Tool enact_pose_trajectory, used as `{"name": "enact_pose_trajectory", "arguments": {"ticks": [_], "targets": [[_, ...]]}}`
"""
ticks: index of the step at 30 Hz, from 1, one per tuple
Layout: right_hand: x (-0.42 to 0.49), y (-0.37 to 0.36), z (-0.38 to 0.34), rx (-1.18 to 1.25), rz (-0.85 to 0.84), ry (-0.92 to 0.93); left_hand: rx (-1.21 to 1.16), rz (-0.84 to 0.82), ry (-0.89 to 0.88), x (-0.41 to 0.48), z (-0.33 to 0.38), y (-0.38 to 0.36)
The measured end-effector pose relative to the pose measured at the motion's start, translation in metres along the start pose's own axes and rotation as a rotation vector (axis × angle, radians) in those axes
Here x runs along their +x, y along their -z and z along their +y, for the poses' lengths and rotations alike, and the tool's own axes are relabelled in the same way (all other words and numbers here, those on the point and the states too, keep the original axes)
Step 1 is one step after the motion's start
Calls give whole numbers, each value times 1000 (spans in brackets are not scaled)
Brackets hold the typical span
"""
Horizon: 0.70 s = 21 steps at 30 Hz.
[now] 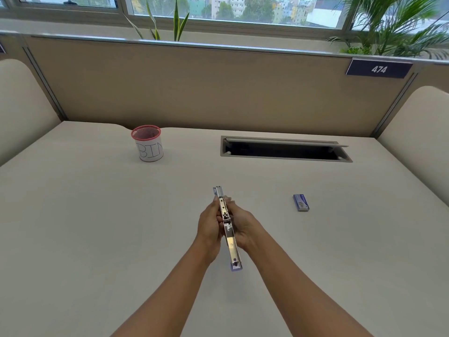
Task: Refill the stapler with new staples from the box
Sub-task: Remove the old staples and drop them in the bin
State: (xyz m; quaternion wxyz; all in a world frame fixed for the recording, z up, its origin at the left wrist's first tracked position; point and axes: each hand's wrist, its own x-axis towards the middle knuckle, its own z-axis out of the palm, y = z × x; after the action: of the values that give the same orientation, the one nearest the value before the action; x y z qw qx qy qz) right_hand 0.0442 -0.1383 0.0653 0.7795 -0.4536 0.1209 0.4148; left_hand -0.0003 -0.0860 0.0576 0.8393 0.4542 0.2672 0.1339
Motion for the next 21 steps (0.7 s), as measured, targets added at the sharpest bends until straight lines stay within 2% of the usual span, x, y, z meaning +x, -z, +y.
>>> {"name": "enact_pose_trajectory", "arguments": {"ticks": [6,10,13,18,21], "targets": [[-3,-5,4,-8,49,34,-45,45,-32,2,-2,3],[-5,-6,7,-70,75,54,-280,82,21,1,-5,2],[-6,-2,10,-227,124,120,-361,106,33,0,-8,2],[-9,1,15,-554,248,366,-423,75,65,2,-9,9],[-15,-1,15,-653,248,468,-470,68,72,3,-7,10]]}}
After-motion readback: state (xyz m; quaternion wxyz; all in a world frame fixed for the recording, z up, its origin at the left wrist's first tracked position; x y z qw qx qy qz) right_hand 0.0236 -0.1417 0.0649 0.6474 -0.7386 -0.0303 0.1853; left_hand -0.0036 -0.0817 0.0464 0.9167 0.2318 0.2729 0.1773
